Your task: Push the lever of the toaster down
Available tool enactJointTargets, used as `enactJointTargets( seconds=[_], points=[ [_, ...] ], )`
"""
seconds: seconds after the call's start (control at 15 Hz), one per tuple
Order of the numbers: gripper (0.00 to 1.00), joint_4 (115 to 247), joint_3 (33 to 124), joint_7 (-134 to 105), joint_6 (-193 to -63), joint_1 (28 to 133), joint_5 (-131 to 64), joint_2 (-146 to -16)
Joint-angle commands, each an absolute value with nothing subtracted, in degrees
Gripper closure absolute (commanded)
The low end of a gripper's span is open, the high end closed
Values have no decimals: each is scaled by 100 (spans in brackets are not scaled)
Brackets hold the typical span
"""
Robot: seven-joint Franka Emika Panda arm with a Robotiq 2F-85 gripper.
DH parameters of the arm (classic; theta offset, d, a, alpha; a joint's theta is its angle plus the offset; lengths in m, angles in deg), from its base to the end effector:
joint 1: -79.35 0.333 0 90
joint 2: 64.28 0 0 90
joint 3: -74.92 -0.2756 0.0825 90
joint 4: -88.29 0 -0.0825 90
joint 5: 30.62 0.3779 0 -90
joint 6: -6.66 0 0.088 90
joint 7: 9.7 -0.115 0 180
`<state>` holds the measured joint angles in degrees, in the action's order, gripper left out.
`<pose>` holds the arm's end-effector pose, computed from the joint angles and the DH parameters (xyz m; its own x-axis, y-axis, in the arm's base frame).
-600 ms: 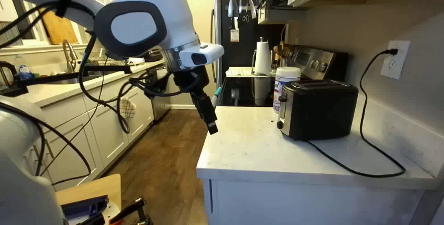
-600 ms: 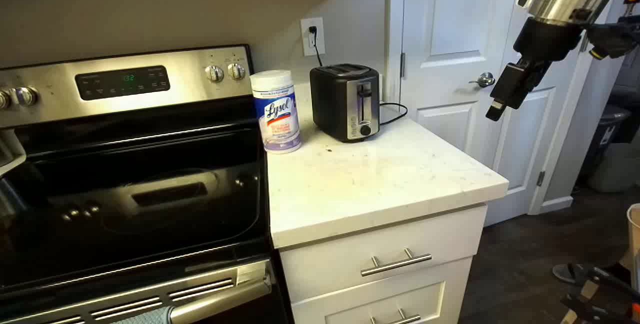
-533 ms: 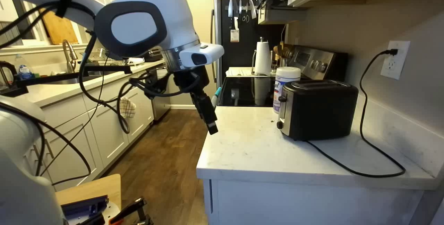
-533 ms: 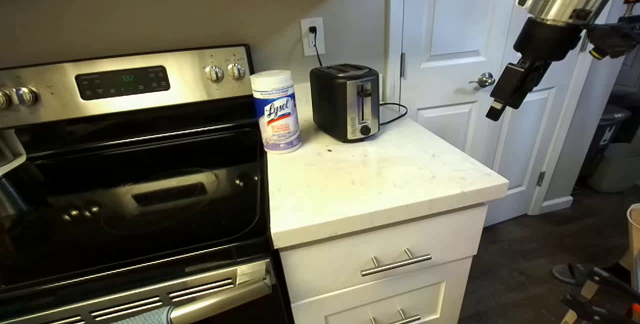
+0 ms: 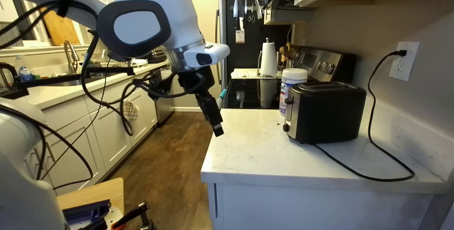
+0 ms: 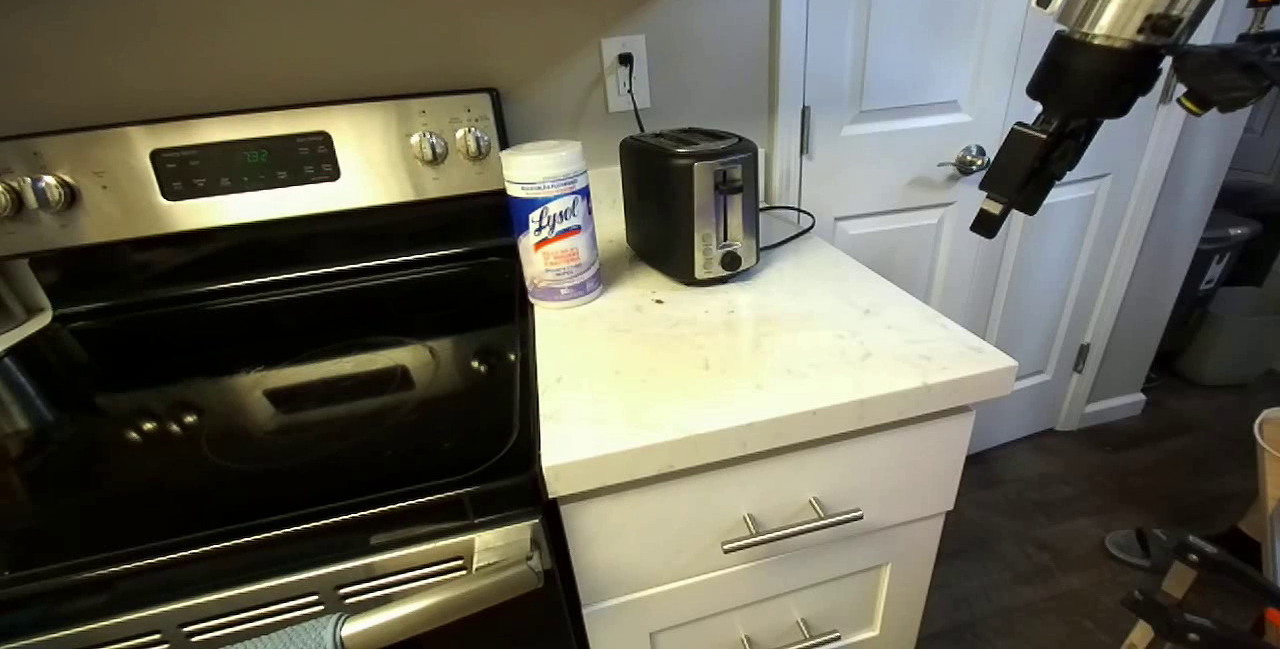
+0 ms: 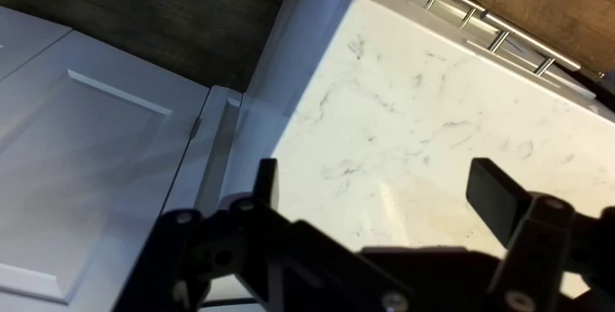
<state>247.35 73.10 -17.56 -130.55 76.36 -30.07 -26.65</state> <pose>0.3784 -0.0090 0.3881 0.9485 -0.1642 0.2707 -0.1633 -0.9862 -0.0261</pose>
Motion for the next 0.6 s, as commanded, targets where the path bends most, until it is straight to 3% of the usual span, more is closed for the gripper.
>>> enactJointTargets(
  seconds=[0.0, 0.53],
  points=[
    [0, 24601, 7310, -1898, -13109, 7558, -2987, -2737],
    [0, 22993, 7192, -2275, -12933, 7653, -2821, -3673]
  ],
)
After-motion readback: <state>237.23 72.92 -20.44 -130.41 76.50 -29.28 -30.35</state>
